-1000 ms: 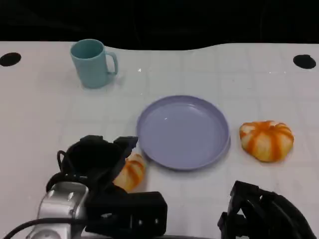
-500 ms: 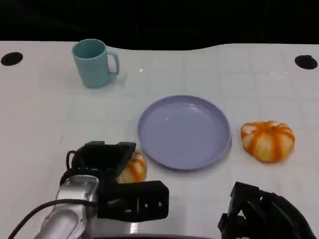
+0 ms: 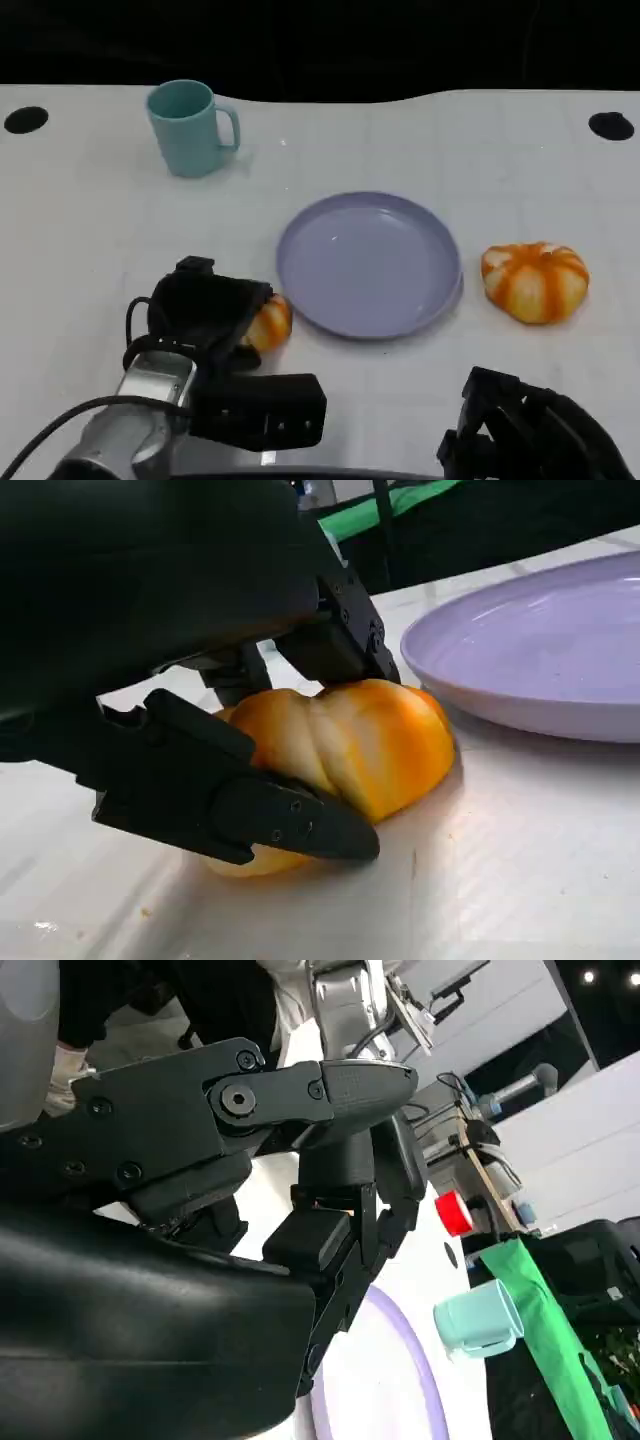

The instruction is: Grasp the bread from the table and place it into the plate.

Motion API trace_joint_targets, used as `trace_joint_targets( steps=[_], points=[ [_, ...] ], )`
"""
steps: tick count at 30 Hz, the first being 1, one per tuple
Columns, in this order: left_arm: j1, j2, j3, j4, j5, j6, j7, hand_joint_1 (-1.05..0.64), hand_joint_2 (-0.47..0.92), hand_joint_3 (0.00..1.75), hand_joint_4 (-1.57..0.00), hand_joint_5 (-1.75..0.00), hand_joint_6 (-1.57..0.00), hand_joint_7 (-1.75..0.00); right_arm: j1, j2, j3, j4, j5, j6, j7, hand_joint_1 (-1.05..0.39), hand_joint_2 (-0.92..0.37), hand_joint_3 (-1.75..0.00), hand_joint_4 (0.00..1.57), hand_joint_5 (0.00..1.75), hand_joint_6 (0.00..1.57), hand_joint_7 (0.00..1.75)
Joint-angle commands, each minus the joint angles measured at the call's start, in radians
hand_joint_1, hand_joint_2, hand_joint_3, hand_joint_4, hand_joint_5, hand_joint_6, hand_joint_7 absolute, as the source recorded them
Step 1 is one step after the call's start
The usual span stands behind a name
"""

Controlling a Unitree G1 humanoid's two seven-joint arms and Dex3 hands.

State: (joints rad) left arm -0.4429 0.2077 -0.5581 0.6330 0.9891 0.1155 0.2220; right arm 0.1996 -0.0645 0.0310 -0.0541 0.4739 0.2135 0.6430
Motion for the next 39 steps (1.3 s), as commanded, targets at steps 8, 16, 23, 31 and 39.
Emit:
trace_joint_targets(
  steps=[8, 16, 23, 31, 39],
  points=[
    [0.048, 0.069, -0.02, -0.042, -0.002, 0.034, 0.065, -0.31, 0.92, 0.28, -0.83, -1.75, -0.71, -1.16, 0.003, -0.013, -0.009, -0.002, 0.011, -0.005, 0.009, -0.7, -0.92, -0.25, 0.86, 1.62, 0.77, 1.36],
    [0.079, 0.109, 0.034, -0.178, -0.019, 0.057, 0.076, -0.27, 0.92, 0.23, -0.83, -1.75, -0.76, -1.12, 0.004, -0.01, -0.009, -0.008, 0.006, 0.001, -0.005, -0.71, -0.92, -0.24, 0.86, 1.6, 0.78, 1.35],
    [0.074, 0.105, 0.095, -0.172, -0.082, -0.071, 0.247, -0.16, 0.88, 0.16, -0.87, -1.75, -0.77, -1.3, -0.012, -0.005, -0.011, 0.021, 0.008, -0.004, 0.003, -0.71, -0.92, -0.23, 0.86, 1.6, 0.78, 1.35],
    [0.06, 0.085, 0.128, -0.191, -0.114, -0.122, 0.315, -0.13, 0.5, 0.85, -0.85, -1.75, -0.65, -1.74, -0.012, -0.003, -0.006, 0.026, 0.006, 0.005, 0.0, -0.71, -0.92, -0.22, 0.86, 1.59, 0.78, 1.35],
    [0.005, 0.056, 0.11, -0.153, -0.108, -0.191, 0.364, -0.08, 0.38, 1.0, -0.9, -1.75, -0.7, -1.75, -0.015, -0.006, -0.006, 0.038, 0.005, -0.005, 0.015, -0.71, -0.92, -0.23, 0.86, 1.61, 0.77, 1.38]
  ],
)
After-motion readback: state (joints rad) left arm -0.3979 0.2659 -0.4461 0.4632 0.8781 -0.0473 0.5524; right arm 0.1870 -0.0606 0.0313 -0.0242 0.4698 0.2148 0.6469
